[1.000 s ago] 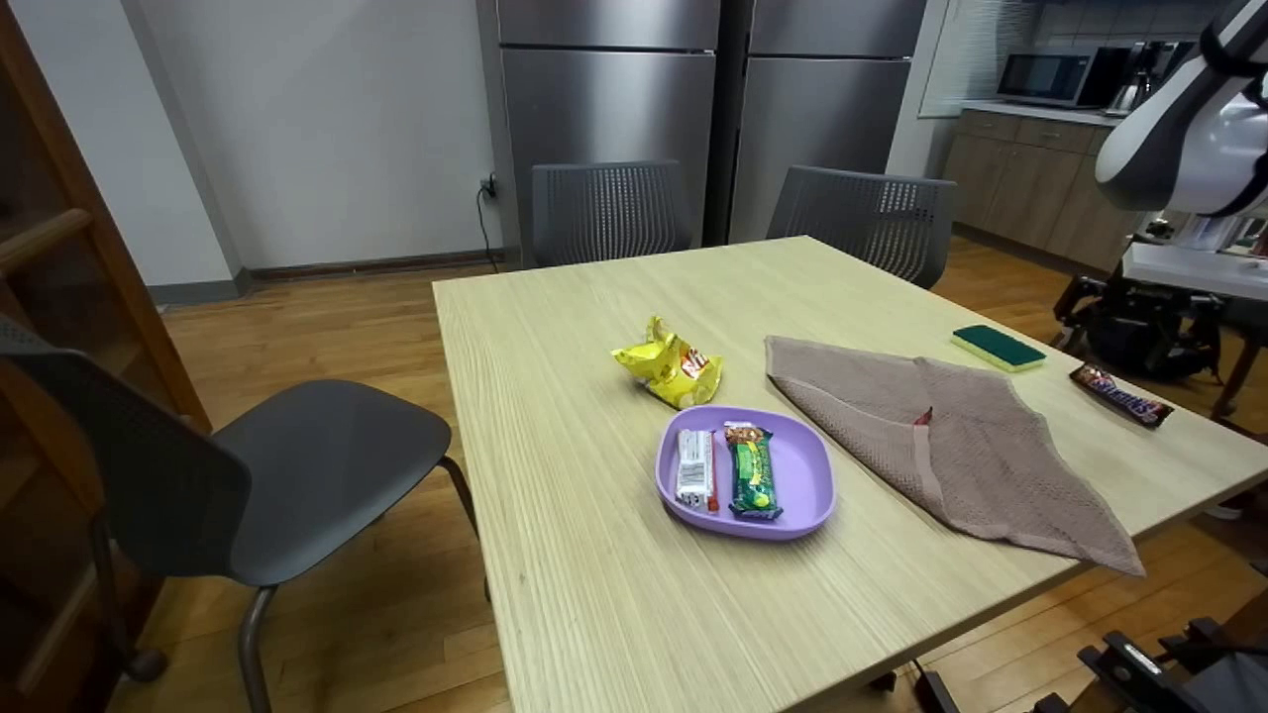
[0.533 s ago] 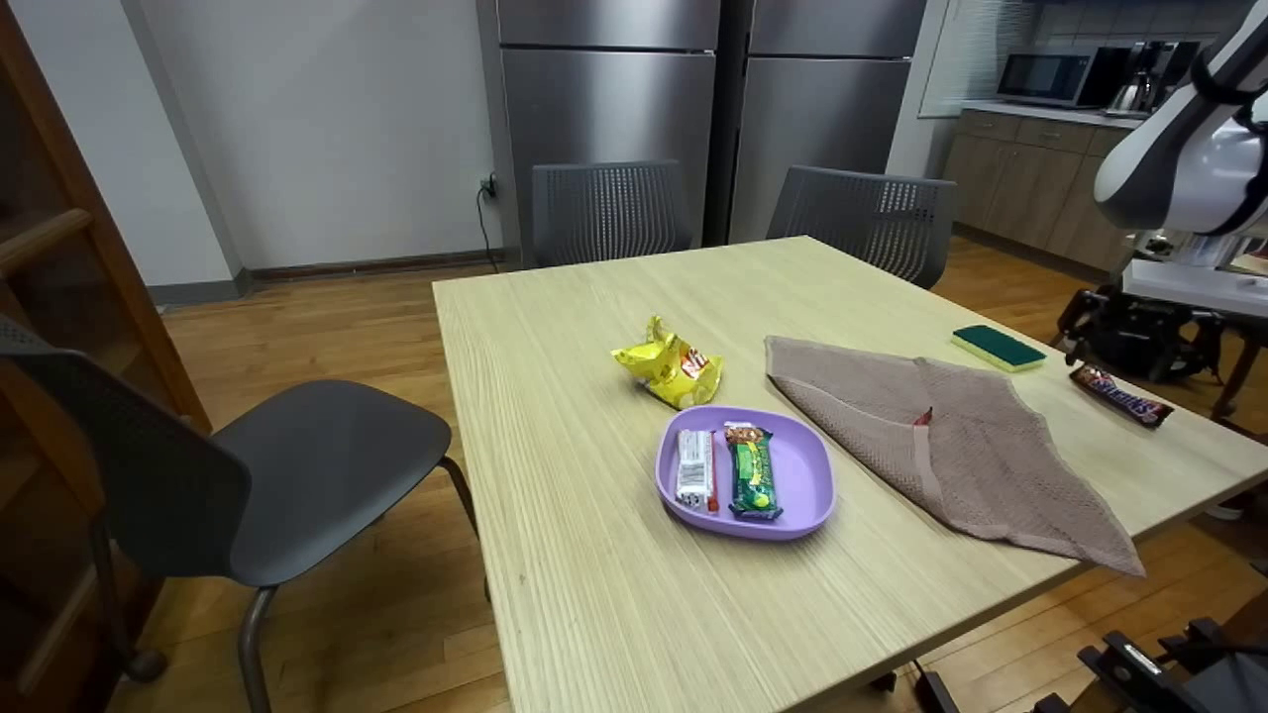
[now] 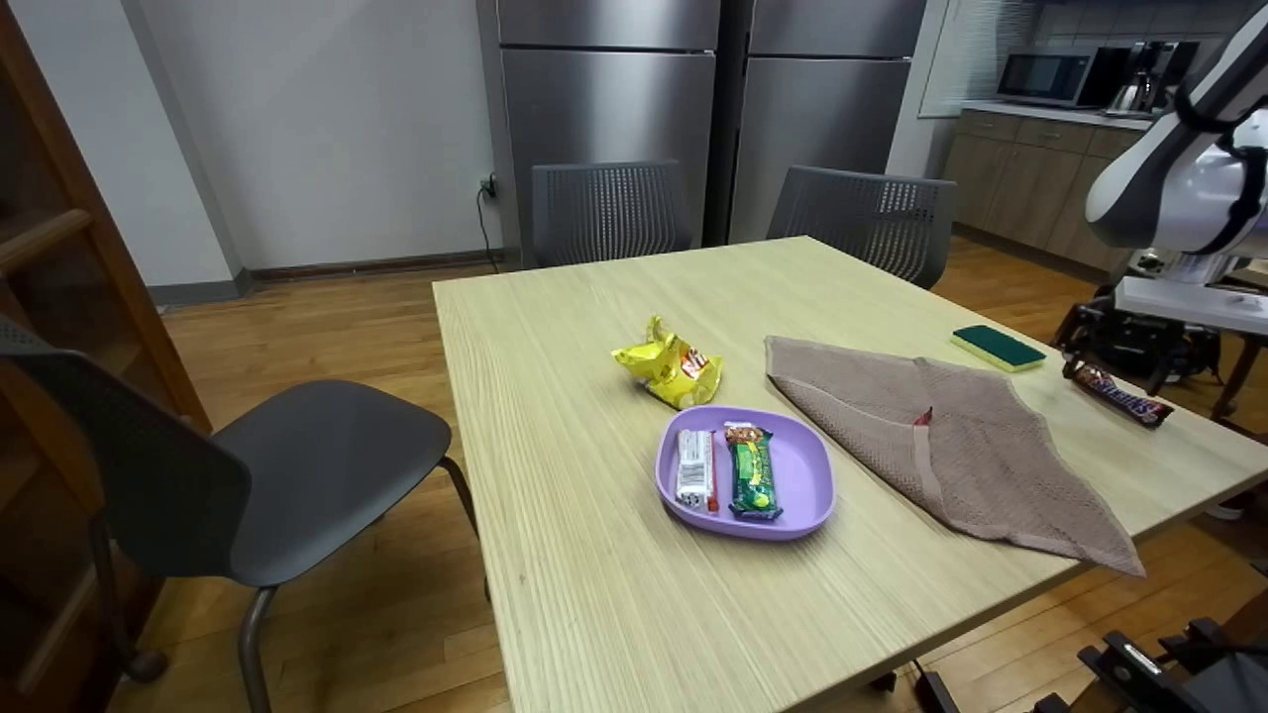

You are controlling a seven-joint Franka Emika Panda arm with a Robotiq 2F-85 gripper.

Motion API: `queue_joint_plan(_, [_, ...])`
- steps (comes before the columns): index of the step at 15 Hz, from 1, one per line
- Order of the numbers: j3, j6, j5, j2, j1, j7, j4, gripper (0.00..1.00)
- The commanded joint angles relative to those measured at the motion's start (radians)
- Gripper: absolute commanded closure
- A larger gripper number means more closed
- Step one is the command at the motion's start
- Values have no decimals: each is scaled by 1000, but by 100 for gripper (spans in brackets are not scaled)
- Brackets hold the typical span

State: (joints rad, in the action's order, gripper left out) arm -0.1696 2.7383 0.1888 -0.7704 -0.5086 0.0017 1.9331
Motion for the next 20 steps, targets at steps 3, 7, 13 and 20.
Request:
queue_joint_plan(3, [5,-47,20,-35,-17,-8,-64,0])
queue_joint_plan(7, [5,-56,26,-43,-20,-7,-77,28])
queue_joint_plan(13, [5,-62,38,-36,-31,-9,-81,75])
queue_joint_plan(20, [14,-59,42,1,-31,-17,-57,97])
